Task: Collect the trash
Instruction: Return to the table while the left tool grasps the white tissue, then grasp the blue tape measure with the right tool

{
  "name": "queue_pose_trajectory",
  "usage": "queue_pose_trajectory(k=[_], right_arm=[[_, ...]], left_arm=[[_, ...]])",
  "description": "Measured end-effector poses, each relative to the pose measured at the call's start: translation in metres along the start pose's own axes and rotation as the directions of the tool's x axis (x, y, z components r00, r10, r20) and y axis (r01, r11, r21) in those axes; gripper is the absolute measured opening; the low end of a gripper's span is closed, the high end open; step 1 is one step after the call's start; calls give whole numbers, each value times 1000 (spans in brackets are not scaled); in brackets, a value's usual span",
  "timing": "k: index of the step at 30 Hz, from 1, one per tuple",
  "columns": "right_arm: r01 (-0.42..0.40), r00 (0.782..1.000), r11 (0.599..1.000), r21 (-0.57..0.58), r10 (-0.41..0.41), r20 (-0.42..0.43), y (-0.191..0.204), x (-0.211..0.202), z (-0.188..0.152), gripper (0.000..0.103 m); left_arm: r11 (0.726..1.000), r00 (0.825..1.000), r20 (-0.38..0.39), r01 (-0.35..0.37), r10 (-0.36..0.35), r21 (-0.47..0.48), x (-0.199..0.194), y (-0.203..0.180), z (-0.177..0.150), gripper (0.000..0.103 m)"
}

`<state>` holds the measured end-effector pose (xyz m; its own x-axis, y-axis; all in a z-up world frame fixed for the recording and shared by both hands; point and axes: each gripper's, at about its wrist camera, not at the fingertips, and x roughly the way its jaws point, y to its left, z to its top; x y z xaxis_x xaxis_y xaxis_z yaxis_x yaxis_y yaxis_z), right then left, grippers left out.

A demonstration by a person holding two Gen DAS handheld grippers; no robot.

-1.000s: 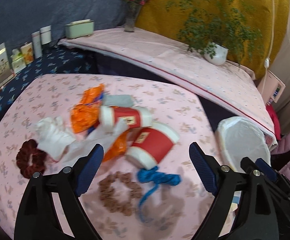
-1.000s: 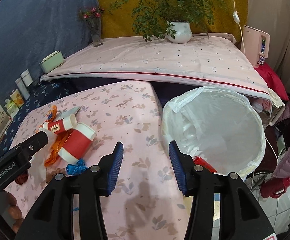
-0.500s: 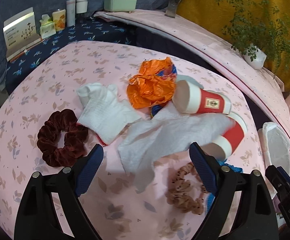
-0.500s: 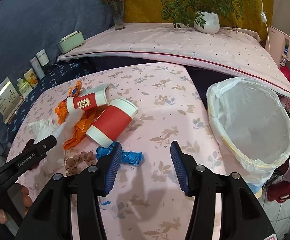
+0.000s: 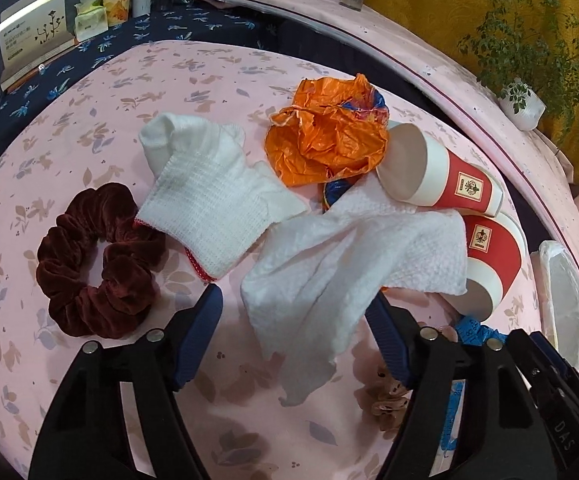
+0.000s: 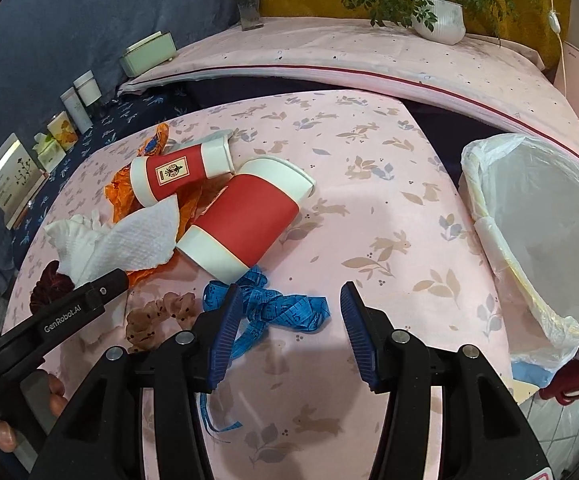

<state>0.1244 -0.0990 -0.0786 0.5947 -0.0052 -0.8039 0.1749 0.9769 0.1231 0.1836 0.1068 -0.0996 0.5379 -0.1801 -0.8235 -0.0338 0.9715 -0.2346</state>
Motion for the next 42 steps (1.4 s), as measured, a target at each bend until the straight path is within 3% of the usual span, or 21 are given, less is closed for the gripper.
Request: queue_pose_trajectory(k=[3,7,11,22,33,42], right_arm=[[4,1000,1000,-6,-4,-13,2,9,0,50],[-2,999,1000,-3,1,-39,1,22,-2,50],[-21,999,1000,-4,21,-46,0,25,-3,50],[-93,994,996,-8,92,-57,5,15,-10,22],[-139,989,990,15,138,45,-8,-37,-4,20],[-121,981,990,67,110,157,-44,-79,8,20]], left_arm=[[1000,1000,-7,17,-17,6,1,-1,1,51],[999,998,-27,48,-48,-4,1,-1,3,22],[997,997,-20,70,-71,-13,-4,1,4,11],[995,993,56,101,-100,-5,-45,-5,8,8],[989,975,167,140,-147,53,-106,-32,14,8],[974,963,183,171,-197,146,-125,-82,10,8]])
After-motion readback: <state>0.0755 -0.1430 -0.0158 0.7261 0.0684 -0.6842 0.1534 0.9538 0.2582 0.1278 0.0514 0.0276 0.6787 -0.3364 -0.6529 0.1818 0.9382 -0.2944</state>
